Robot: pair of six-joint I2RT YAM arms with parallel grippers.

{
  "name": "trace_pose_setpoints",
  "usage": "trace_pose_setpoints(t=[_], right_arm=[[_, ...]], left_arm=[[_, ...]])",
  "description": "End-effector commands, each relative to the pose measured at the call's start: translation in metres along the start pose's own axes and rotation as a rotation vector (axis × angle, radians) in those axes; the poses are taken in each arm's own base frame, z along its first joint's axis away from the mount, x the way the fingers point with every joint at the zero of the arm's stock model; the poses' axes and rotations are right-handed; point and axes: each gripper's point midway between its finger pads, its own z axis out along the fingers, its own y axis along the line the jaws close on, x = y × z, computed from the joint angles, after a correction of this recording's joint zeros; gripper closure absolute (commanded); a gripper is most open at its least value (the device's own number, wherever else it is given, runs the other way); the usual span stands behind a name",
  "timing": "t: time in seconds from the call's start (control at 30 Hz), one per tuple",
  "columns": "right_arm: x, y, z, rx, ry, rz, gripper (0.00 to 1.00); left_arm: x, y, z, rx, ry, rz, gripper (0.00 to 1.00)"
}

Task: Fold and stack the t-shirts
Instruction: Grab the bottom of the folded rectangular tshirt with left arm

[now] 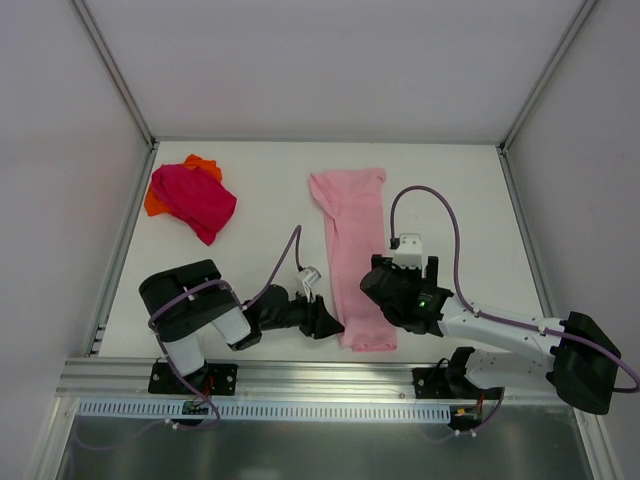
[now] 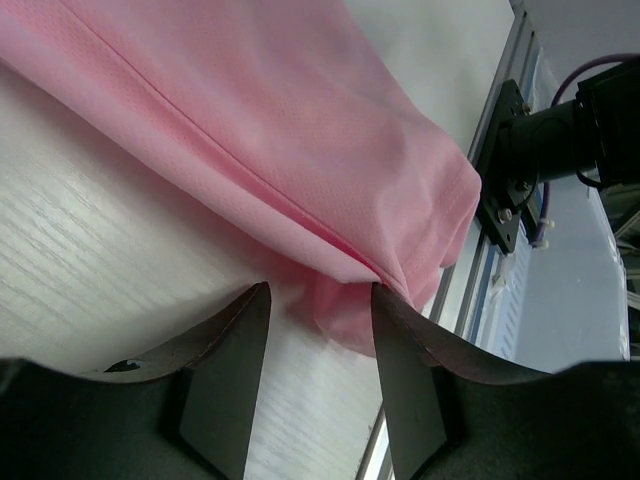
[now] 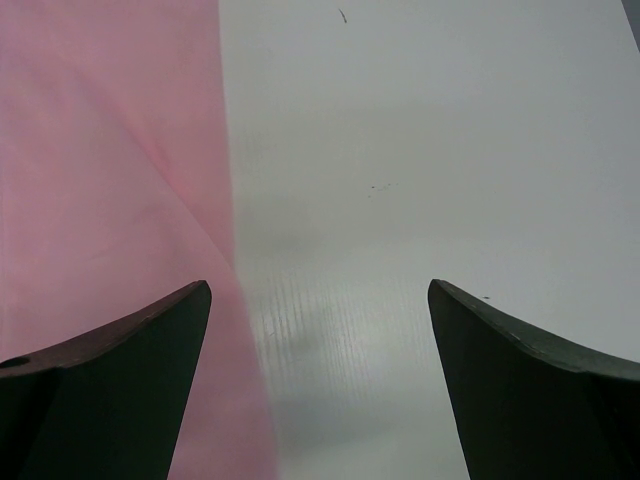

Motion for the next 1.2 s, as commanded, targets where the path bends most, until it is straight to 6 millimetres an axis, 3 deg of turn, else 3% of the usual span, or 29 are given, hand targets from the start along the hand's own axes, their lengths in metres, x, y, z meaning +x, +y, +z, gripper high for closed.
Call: trace_pose_setpoints(t=[0.0, 0.33, 0.5, 0.87, 1.17], right_arm=[[-0.015, -0.006, 0.0, 0.035, -0.041, 0.049, 0.04], [-0.009, -0.003, 0.002, 0.033, -0.027, 0.026, 0.06], [-0.008, -0.002, 0.002, 0.023, -0.021, 0.027, 0.06], [-0.005, -0.007, 0.0, 0.021, -0.022, 0.025, 0.08], [-0.006, -0.009, -0.001, 0.011, -0.028, 0.039, 0.1]], left_arm=[[-0.004, -0.024, -0.012, 0.101, -0.065, 0.042, 0.53], [-0.007, -0.031, -0.035, 0.096, -0.124, 0.086, 0.51], [-0.011, -0.036, -0.024, 0.087, -0.107, 0.12, 0.5], [-0.009, -0.033, 0.028, 0.081, -0.039, 0.134, 0.5], [-0.001, -0.033, 0.044, 0.078, 0.014, 0.134, 0.48]])
